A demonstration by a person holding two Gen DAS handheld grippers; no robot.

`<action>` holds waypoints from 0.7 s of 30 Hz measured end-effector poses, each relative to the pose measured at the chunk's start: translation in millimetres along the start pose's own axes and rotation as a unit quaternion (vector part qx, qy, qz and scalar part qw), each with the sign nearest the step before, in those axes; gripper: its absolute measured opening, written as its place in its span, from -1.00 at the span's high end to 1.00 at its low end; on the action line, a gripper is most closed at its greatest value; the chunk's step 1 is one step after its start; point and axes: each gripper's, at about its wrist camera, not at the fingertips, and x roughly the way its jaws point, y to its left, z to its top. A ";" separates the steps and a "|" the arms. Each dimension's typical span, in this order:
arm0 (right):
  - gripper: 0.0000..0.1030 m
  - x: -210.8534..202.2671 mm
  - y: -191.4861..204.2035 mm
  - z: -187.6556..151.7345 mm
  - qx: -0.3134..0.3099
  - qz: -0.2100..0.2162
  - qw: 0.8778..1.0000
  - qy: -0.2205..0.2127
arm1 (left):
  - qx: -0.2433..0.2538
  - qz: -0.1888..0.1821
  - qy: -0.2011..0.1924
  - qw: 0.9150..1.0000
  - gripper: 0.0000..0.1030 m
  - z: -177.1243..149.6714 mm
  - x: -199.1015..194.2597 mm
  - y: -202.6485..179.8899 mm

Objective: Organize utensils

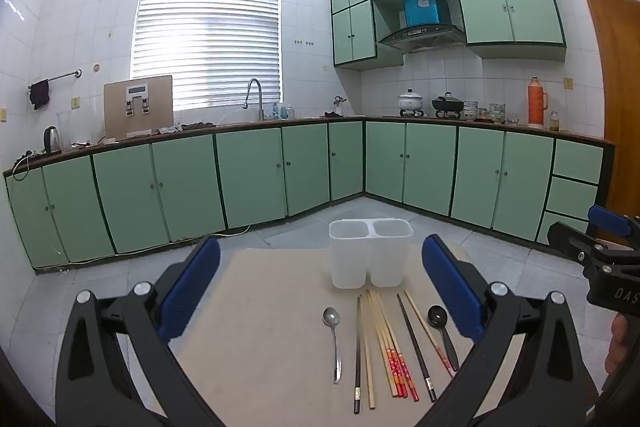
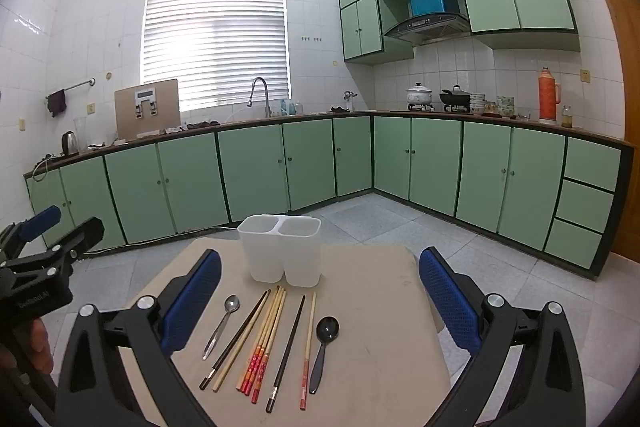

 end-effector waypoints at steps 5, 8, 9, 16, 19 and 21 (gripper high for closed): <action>-0.88 1.2 1.0 2.6 -0.001 -0.001 1.000 -0.001 | 0.001 0.003 0.001 1.000 -0.90 0.4 0.2 -2.3; -0.88 1.0 1.3 2.5 -0.001 -0.001 1.000 -0.001 | 0.001 0.003 0.000 1.000 -0.90 -0.1 0.5 -2.4; -0.88 1.0 1.2 2.5 -0.001 0.000 1.000 -0.001 | 0.001 0.003 0.001 1.000 -0.90 0.2 0.7 -2.4; -0.88 0.4 7.5 2.3 -0.001 0.000 1.000 -0.001 | 0.002 0.003 0.000 1.000 -0.90 -1.5 1.4 -2.1; -0.88 3.7 10.2 4.8 -0.002 -0.001 1.000 -0.001 | 0.002 0.003 0.001 1.000 -0.90 -1.3 1.0 -2.7; -0.88 5.0 9.6 3.9 -0.002 -0.001 1.000 -0.001 | 0.003 0.004 0.001 1.000 -0.90 -1.6 1.0 -2.9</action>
